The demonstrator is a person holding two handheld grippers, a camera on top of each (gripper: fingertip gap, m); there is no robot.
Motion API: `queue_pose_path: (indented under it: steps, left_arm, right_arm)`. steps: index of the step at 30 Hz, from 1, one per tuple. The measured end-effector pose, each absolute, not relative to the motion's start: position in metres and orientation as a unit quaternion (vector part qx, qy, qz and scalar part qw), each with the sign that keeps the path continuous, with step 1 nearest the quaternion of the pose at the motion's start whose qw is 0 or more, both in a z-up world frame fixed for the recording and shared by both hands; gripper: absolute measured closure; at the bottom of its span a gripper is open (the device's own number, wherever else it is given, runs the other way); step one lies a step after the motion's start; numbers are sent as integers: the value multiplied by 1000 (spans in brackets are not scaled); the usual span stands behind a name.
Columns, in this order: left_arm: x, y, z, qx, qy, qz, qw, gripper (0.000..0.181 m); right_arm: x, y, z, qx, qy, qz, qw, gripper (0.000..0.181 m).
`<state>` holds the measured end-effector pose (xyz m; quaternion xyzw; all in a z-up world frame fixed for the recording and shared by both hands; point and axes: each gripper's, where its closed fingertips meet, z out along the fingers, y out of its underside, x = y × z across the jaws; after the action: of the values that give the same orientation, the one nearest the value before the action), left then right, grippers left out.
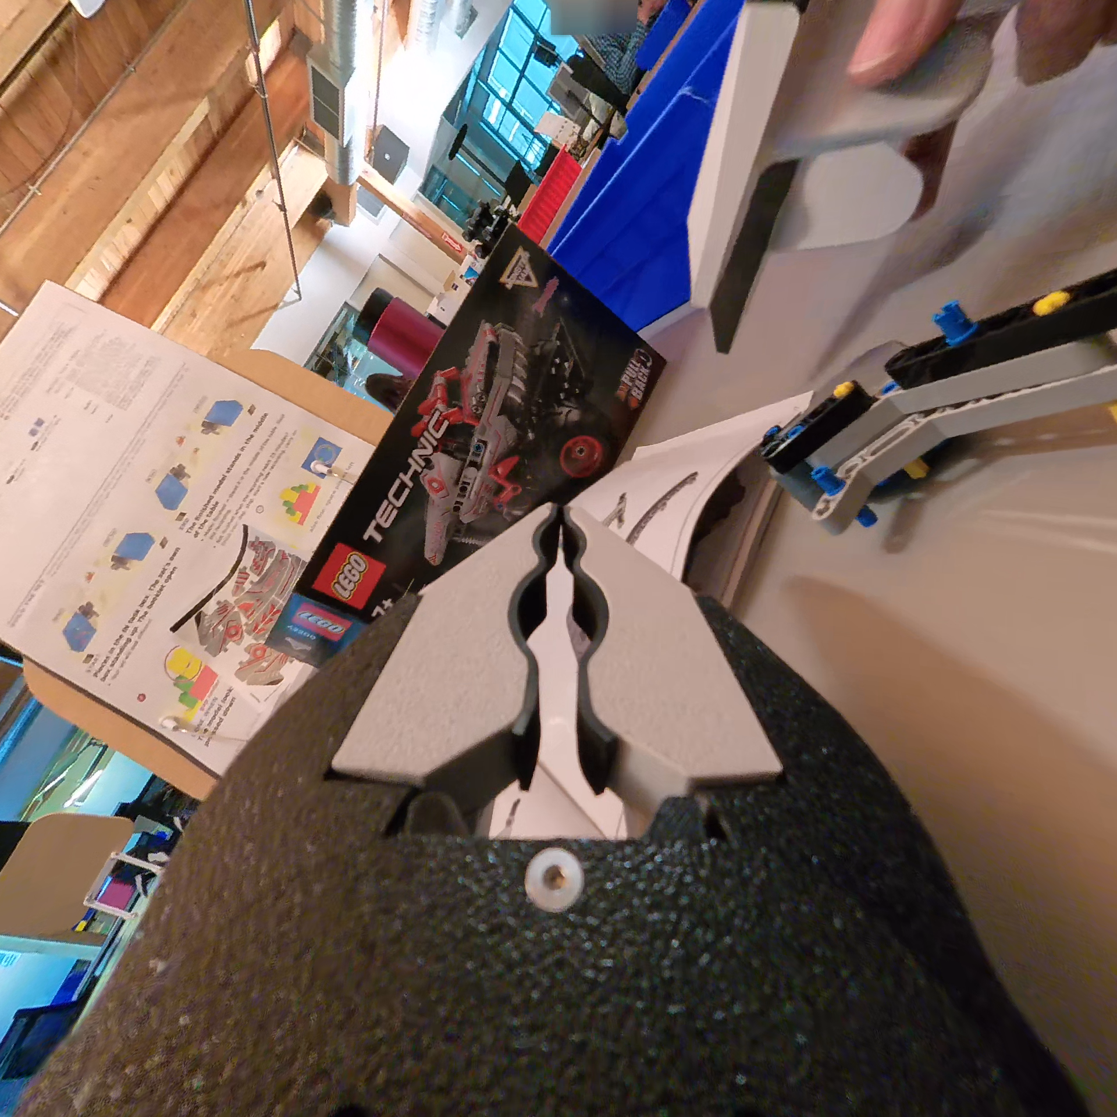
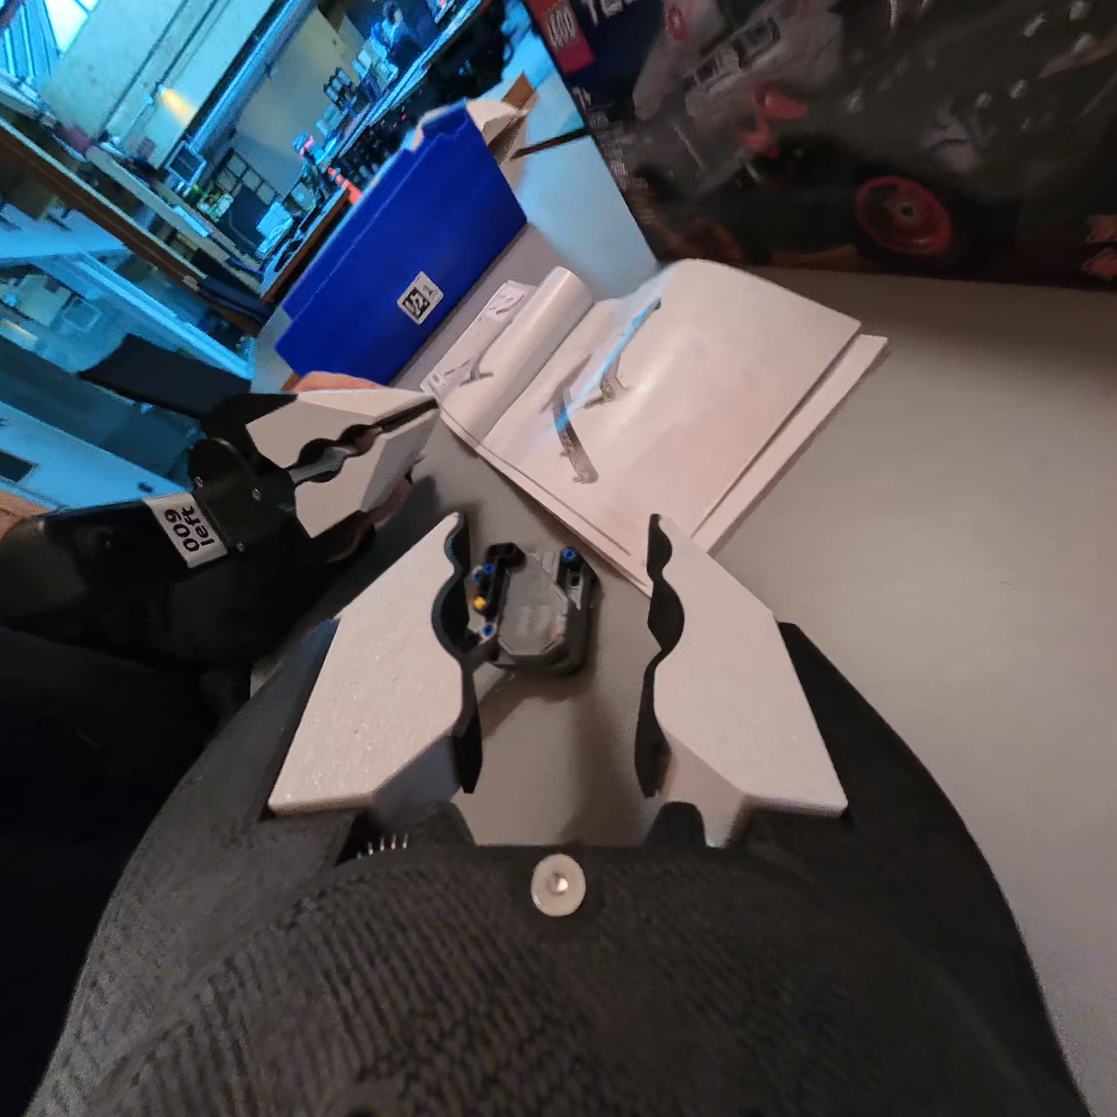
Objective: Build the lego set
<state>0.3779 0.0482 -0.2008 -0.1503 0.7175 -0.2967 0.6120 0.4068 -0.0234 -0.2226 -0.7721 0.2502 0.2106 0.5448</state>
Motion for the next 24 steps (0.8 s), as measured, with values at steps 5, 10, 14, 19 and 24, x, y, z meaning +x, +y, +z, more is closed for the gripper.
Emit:
queue_pose_path:
  steps: [5, 10, 14, 19, 24]
  left_arm:
    - [378, 49, -197, -160, 709, -314, 611, 181]
    - [377, 46, -197, -156, 708, -319, 611, 181]
    - [378, 51, -195, -164, 703, -323, 612, 181]
    - [379, 56, -193, -172, 697, -327, 614, 181]
    - [378, 57, -192, -174, 696, -329, 614, 181]
  right_arm:
    - [389, -18, -220, -828, 251, 159, 476, 118]
    - [380, -21, -247, -916, 219, 89, 325, 104]
    - [372, -19, -257, -937, 207, 105, 261, 109]
    - [371, -20, -268, -948, 201, 116, 216, 129]
    - [363, -17, -271, -949, 184, 145, 211, 138]
